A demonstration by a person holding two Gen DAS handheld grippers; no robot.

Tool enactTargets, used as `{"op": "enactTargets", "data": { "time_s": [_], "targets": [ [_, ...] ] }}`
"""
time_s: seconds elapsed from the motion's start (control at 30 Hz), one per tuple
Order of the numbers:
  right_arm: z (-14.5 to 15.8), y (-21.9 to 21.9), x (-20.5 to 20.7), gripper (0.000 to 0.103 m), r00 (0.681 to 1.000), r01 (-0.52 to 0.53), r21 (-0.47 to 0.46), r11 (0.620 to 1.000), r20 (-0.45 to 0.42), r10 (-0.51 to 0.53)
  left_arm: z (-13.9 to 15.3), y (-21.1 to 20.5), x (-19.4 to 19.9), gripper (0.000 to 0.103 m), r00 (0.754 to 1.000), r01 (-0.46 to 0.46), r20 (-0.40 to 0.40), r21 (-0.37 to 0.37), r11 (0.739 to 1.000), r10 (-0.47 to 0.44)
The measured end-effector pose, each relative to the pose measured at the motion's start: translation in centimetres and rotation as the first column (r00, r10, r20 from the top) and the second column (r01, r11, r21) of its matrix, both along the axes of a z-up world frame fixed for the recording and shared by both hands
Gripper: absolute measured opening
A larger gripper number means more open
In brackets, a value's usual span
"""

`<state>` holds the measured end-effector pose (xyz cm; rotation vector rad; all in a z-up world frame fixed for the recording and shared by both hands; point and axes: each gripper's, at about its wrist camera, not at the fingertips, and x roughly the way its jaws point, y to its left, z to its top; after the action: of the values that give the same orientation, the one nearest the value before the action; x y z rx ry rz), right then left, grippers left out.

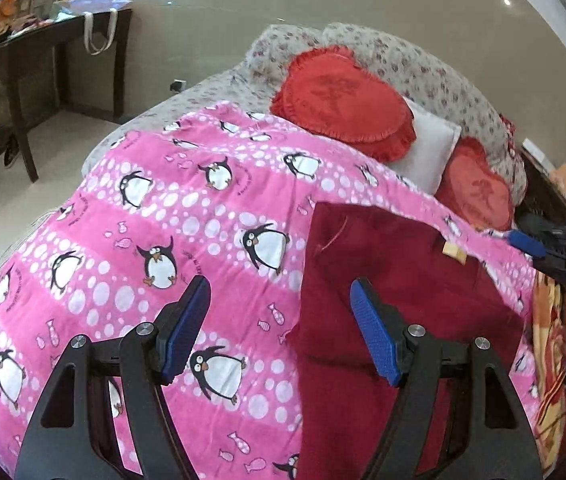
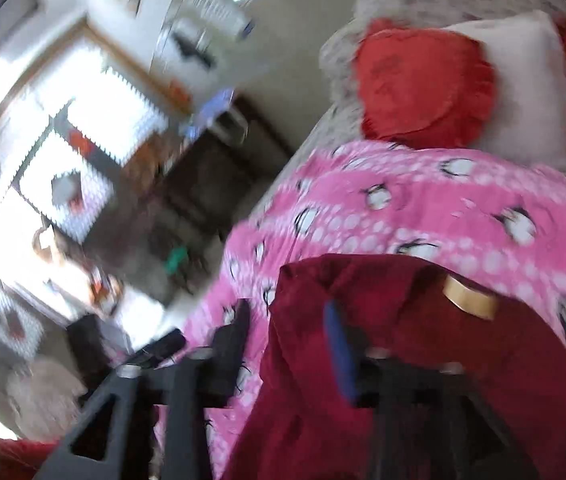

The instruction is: Fold small clothes

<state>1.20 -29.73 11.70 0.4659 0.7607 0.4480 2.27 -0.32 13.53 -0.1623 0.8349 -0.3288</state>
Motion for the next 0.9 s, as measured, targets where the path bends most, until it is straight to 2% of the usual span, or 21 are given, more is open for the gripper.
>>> {"op": "enactTargets", "data": {
  "time_s": [0.07, 0.1, 0.17, 0.23, 0.27, 0.33, 0.4, 0.5, 0.53, 0.57, 0.6, 0.63, 0.7, 0.77, 0.8, 0.9],
  "targets": [
    [0.1, -1.9, -2.4, 0.045, 0.998, 0.070, -0.019, 0.997, 0.010, -0.070, -0.7, -0.8, 0.3, 0.072, 1.000, 0.021, -0.006, 0.018, 1.000, -0.021],
    [0.3, -2.7, -3.8, 0.045, 0.993, 0.118, -0.062, 0.991, -0.003, -0.118, -1.2, -1.5, 0.7, 0.072, 0.999, 0.037, -0.015, 0.024, 0.999, -0.037],
    [-0.3, -4.7, -6.2, 0.045, 0.974, 0.217, -0.189, 0.958, -0.024, -0.226, -1.9, -2.8, 1.3, 0.073, 0.998, 0.062, -0.019, 0.032, 0.998, -0.061],
    [-1.5, -6.3, -8.6, 0.045, 0.942, 0.308, -0.289, 0.906, -0.042, -0.334, -2.5, -3.9, 1.8, 0.073, 0.997, 0.070, -0.017, 0.050, 0.996, -0.069],
    [-2.3, -7.4, -9.4, 0.045, 0.925, 0.341, -0.298, 0.892, -0.060, -0.374, -3.0, -4.6, 2.1, 0.073, 0.997, 0.074, -0.019, 0.063, 0.995, -0.073],
    [-4.4, -9.2, -10.4, 0.045, 0.906, 0.370, -0.263, 0.891, -0.111, -0.409, -4.1, -5.8, 2.9, 0.072, 0.996, 0.078, -0.041, 0.087, 0.993, -0.075],
    [-6.1, -9.6, -10.3, 0.045, 0.894, 0.381, -0.278, 0.882, -0.132, -0.428, -4.9, -6.7, 3.3, 0.072, 0.994, 0.082, -0.074, 0.095, 0.992, -0.076],
    [-7.2, -9.7, -9.8, 0.045, 0.881, 0.391, -0.331, 0.859, -0.137, -0.453, -4.8, -7.9, 3.0, 0.072, 0.995, 0.087, -0.058, 0.097, 0.991, -0.082],
    [-7.3, -10.5, -10.3, 0.045, 0.879, 0.398, -0.296, 0.868, -0.145, -0.453, -4.7, -8.3, 3.0, 0.073, 0.995, 0.092, -0.051, 0.100, 0.991, -0.088],
    [-7.6, -10.8, -10.0, 0.040, 0.880, 0.410, -0.254, 0.876, -0.143, -0.454, -4.6, -9.0, 3.0, 0.073, 0.994, 0.103, -0.049, 0.110, 0.989, -0.098],
    [-7.7, -11.1, -9.8, 0.019, 0.876, 0.429, -0.237, 0.872, -0.126, -0.465, -4.7, -9.5, 3.0, 0.072, 0.993, 0.108, -0.055, 0.120, 0.987, -0.102],
    [-7.1, -11.4, -9.9, 0.013, 0.868, 0.455, -0.249, 0.855, -0.089, -0.488, -4.8, -9.8, 3.1, 0.073, 0.992, 0.112, -0.063, 0.128, 0.985, -0.105],
    [-5.1, -11.8, -10.7, 0.011, 0.851, 0.499, -0.302, 0.812, -0.003, -0.524, -5.1, -10.5, 3.1, 0.073, 0.991, 0.122, -0.072, 0.137, 0.983, -0.113],
    [-4.8, -12.7, -10.5, 0.011, 0.816, 0.535, -0.395, 0.747, 0.009, -0.579, -5.5, -10.9, 2.9, 0.073, 0.990, 0.124, -0.078, 0.143, 0.982, -0.114],
    [-5.4, -13.2, -10.1, 0.011, 0.804, 0.537, -0.420, 0.731, -0.009, -0.595, -5.8, -11.1, 2.9, 0.072, 0.989, 0.129, -0.089, 0.149, 0.980, -0.117],
    [-7.0, -13.8, -10.2, 0.012, 0.797, 0.529, -0.403, 0.747, -0.066, -0.600, -6.2, -11.0, 2.7, 0.073, 0.986, 0.139, -0.110, 0.159, 0.977, -0.123]
  ]
}}
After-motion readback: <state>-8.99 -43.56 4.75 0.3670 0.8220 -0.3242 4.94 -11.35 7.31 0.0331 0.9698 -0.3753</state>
